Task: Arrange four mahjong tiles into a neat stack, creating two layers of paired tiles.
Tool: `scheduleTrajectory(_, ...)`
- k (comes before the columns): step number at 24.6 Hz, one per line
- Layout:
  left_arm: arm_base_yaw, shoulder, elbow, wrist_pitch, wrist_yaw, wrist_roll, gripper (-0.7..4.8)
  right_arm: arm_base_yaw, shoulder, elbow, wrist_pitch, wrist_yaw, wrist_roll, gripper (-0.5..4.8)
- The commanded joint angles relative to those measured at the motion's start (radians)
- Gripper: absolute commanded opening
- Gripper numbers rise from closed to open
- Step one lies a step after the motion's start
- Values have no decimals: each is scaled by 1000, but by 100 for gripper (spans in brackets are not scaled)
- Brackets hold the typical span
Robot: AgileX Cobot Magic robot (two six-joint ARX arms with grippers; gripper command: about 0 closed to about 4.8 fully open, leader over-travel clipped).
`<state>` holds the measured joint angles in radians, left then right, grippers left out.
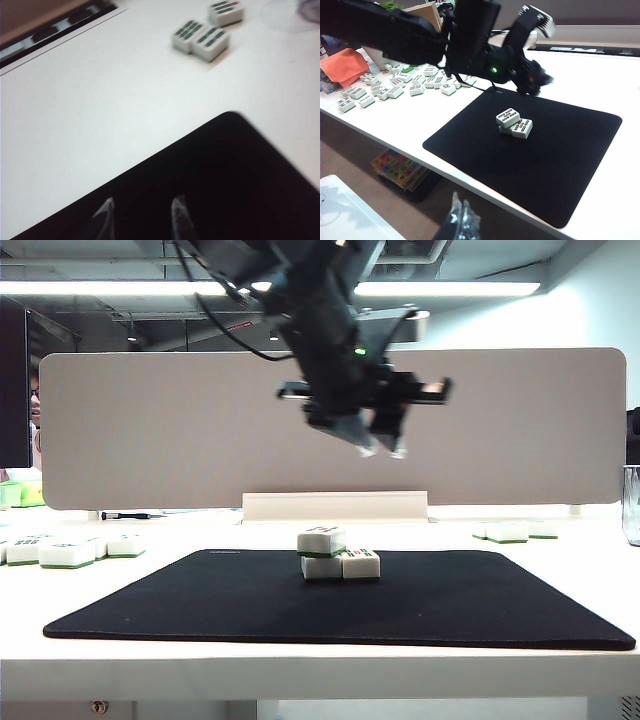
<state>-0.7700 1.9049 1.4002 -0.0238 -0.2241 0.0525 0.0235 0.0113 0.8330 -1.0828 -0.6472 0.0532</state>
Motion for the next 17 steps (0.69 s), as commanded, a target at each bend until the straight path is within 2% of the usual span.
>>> scheduleTrajectory(1,56,-61,5,-148,0,4,152,0,-12,3,10,1,-4,-1)
scheduleTrajectory(3,89,-91,5,-233,2,4,163,0,-12,3,10,1,-4,-1)
scheduleTrajectory(5,119,-121,5,-322,20,3,203,0,-12,3,10,1,-4,-1)
scheduleTrajectory(7,146,-148,5,-394,68,1,244,0,-12,3,10,1,-4,-1)
scheduleTrajectory(8,171,-172,5,-462,131,-1,251,0,-12,3,10,1,-4,-1)
scheduleTrajectory(9,180,-181,5,-487,154,-1,251,0,-12,3,10,1,-4,-1)
scheduleTrajectory(12,193,-192,5,-527,196,-14,251,0,-12,3,10,1,-4,-1)
scheduleTrajectory(15,188,-181,3,-516,204,-84,252,0,-12,3,10,1,-4,-1)
scheduleTrajectory(17,171,-158,4,-510,219,-113,317,0,-12,3,10,1,-3,-1)
